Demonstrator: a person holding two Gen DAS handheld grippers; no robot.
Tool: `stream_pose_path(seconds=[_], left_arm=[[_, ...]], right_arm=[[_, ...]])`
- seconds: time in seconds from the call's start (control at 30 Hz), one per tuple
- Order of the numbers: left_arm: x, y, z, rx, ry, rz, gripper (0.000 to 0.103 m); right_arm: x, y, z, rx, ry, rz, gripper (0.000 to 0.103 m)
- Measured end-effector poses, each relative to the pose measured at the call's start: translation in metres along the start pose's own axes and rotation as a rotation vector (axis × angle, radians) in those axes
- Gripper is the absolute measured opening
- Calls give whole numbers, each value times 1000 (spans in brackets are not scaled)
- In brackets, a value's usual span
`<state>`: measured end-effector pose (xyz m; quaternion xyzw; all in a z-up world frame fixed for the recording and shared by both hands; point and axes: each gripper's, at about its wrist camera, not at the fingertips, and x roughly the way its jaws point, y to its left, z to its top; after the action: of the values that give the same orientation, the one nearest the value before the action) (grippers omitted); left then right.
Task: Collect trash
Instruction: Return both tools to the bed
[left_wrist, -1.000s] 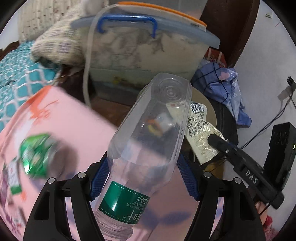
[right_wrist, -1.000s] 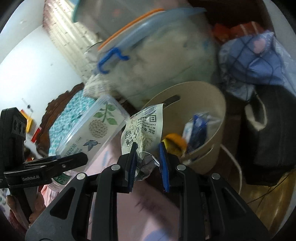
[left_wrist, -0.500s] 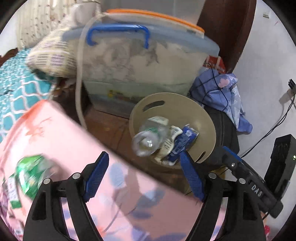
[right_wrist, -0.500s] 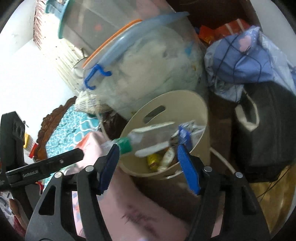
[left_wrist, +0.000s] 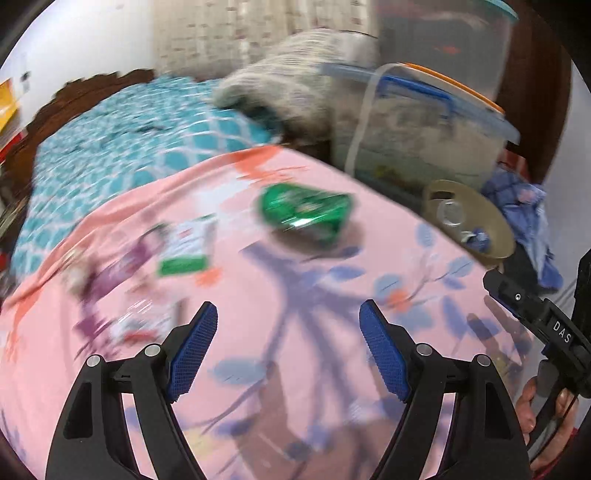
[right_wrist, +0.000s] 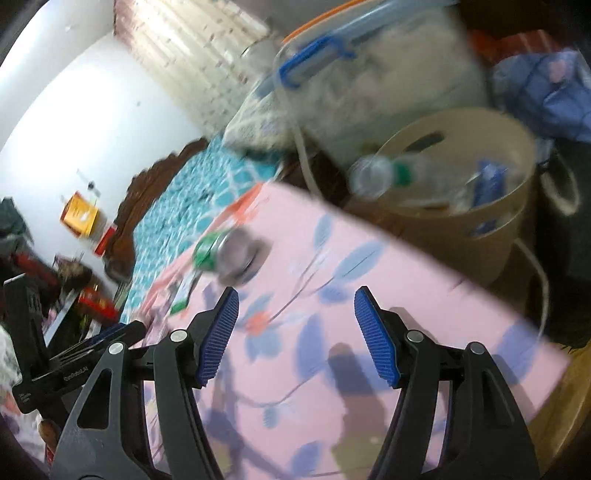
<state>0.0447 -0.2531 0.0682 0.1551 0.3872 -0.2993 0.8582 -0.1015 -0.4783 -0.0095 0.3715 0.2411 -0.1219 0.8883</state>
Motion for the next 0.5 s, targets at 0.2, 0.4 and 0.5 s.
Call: stream_pose_path(seconds=[0.2, 0.4, 0.5], left_arm=[[-31, 62, -36, -91, -17, 102, 75], [-47, 104, -62, -161, -19, 174, 75], [-51, 116, -71, -176, -18, 205, 75]], right_arm=[[24, 50, -32, -92, 97, 44, 67], [38, 96, -55, -188, 159, 71, 67], [44, 111, -64, -222, 183, 78, 67]])
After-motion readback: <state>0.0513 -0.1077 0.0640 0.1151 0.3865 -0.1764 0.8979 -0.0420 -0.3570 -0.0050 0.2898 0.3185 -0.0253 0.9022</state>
